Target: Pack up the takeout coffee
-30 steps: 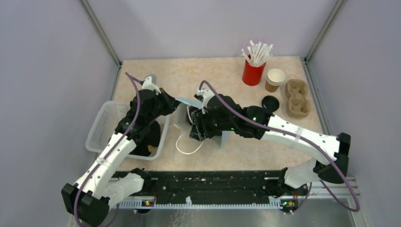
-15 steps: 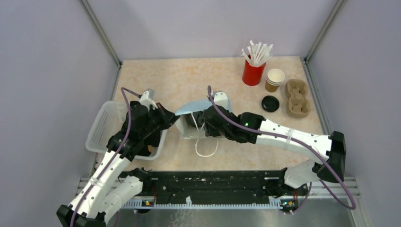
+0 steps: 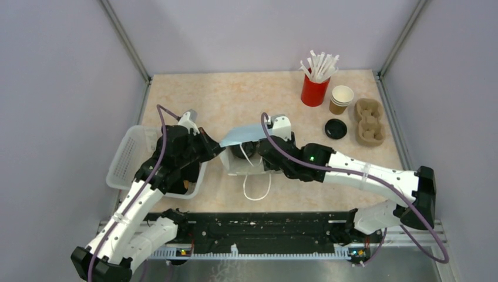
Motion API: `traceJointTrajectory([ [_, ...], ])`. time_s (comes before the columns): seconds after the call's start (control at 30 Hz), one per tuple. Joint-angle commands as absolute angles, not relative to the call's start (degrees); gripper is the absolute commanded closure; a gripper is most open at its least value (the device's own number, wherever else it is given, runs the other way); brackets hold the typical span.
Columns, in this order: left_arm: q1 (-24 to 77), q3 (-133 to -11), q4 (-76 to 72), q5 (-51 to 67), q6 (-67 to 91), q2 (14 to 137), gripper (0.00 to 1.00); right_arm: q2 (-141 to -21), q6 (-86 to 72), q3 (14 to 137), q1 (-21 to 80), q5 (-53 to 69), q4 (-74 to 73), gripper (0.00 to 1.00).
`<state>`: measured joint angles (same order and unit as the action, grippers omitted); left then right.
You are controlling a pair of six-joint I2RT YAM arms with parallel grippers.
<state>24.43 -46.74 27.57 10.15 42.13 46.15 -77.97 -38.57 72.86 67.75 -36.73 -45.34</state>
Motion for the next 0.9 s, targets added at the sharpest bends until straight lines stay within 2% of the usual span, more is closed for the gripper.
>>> traceJointTrajectory([
  [0.0,24.4,-49.4,31.1,10.4,42.3,46.9,1.0,-73.5,-36.7,71.6,68.3,-37.8,-42.1,0.41],
  [0.3,24.4,-47.6,29.0,11.4,42.9,47.2,1.0,-67.8,-35.1,66.8,68.3,-30.1,-35.2,0.4],
  [0.57,24.6,-41.2,22.5,9.5,40.0,44.9,1.0,-61.5,-30.8,61.6,68.3,-20.0,-25.9,0.34],
  [0.73,24.5,-41.2,22.0,7.5,36.7,43.7,1.0,-57.7,-31.6,64.0,68.3,-17.8,-25.7,0.32],
  [0.87,24.5,-46.1,27.8,7.5,37.6,46.3,1.0,-57.9,-31.6,69.0,68.3,-17.1,-27.6,0.32],
])
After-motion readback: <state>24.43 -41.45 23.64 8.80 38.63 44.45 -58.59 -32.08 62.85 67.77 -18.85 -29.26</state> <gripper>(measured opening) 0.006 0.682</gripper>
